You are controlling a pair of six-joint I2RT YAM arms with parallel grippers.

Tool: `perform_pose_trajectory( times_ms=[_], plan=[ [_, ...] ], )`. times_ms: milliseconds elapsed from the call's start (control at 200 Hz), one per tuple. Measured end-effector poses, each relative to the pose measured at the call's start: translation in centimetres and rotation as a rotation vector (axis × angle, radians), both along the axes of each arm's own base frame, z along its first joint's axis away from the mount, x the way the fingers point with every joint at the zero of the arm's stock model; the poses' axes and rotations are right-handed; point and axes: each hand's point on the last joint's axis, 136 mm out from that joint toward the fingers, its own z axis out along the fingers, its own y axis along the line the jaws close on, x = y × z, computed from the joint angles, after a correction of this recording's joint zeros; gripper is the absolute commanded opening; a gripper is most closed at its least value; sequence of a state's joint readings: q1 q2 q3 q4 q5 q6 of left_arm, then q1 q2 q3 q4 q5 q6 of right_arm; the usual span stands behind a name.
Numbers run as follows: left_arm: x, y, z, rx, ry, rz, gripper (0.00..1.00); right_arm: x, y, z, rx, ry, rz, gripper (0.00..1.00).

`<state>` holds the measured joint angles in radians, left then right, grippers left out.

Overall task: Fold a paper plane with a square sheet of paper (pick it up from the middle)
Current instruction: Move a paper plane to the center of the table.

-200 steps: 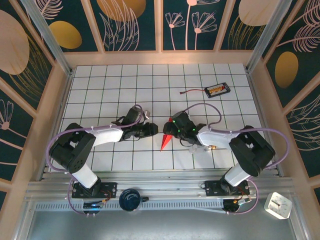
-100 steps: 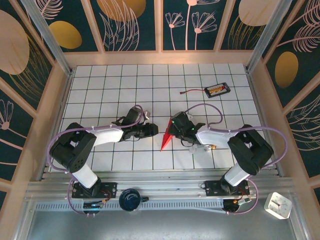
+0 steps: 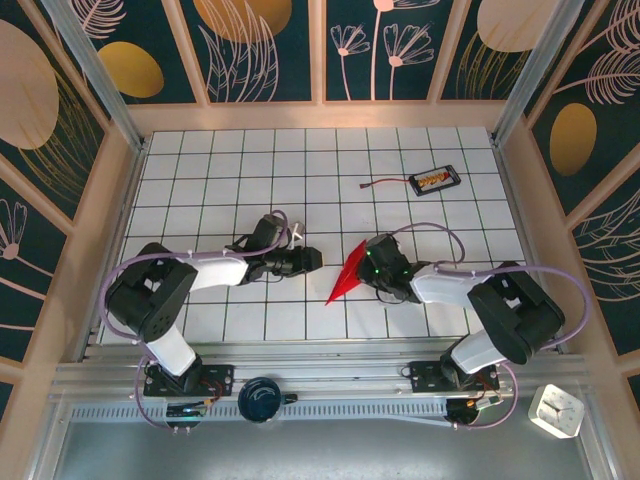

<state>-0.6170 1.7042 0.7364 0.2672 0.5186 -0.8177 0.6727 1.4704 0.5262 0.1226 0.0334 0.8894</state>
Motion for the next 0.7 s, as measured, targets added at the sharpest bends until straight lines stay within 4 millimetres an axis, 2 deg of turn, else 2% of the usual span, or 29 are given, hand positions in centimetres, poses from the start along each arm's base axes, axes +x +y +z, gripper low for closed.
perform_pose_trajectory(
  times_ms=[165,420,535,616,701],
  plan=[
    [0.0,-1.6,-0.9,-0.028,0.048,-0.041,0.50,0.1,0.0,0.0,0.047,-0.002,0.004,0.15],
    [1.2,-4.7,1.3,-0.075,-0.005,-0.096,0.56,0.4,0.7,0.5,0.091,-0.018,0.021,0.14],
    [1.8,-5.9,1.3,-0.072,-0.027,-0.121,0.53,0.5,0.9,0.7,0.096,-0.028,0.032,0.14],
    [2.1,-6.2,0.7,-0.050,-0.032,-0.126,0.48,0.7,0.8,0.8,0.096,-0.034,0.032,0.14],
    [2.6,-6.3,0.1,-0.024,-0.034,-0.117,0.48,0.8,0.6,0.7,0.094,-0.032,0.029,0.14]
  ],
)
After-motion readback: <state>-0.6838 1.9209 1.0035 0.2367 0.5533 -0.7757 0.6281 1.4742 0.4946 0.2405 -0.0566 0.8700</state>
